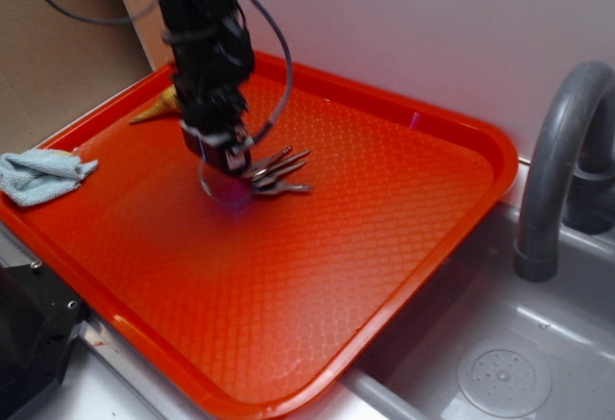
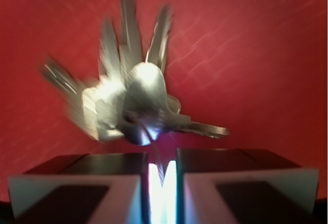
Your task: Grab the silver keys.
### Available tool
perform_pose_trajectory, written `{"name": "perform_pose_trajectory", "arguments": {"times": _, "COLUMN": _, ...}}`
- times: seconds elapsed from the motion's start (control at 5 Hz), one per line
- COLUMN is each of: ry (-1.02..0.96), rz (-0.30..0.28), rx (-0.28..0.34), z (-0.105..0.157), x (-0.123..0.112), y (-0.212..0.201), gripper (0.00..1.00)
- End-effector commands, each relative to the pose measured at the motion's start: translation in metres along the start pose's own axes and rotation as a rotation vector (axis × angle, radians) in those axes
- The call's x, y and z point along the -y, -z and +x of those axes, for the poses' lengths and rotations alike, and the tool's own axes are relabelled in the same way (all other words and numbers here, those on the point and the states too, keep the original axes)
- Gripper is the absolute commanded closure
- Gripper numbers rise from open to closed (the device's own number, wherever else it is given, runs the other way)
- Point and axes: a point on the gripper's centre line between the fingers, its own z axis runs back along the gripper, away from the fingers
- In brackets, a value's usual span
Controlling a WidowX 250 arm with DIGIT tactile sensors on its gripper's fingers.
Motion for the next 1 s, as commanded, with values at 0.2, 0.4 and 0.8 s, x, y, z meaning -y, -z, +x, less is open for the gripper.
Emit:
{"name": "perform_pose_trajectory", "arguments": {"times": 0.2, "ry": 0.037, "rz": 0.264, "rx": 0.240, "z": -0.039, "x": -0.001, "y": -0.156, "gripper": 1.00}}
{"name": "perform_pose_trajectory", "arguments": {"times": 0.4, "ry": 0.004, "rz": 0.301, "rx": 0.224, "z": -0.048, "x": 0.001, "y": -0.163, "gripper": 1.00}}
{"name": "perform_pose_trajectory", "arguments": {"times": 0.8, "ry": -0.035, "rz": 0.326, "rx": 0.199, "z": -0.054, "x": -0.001, "y": -0.152, "gripper": 1.00}}
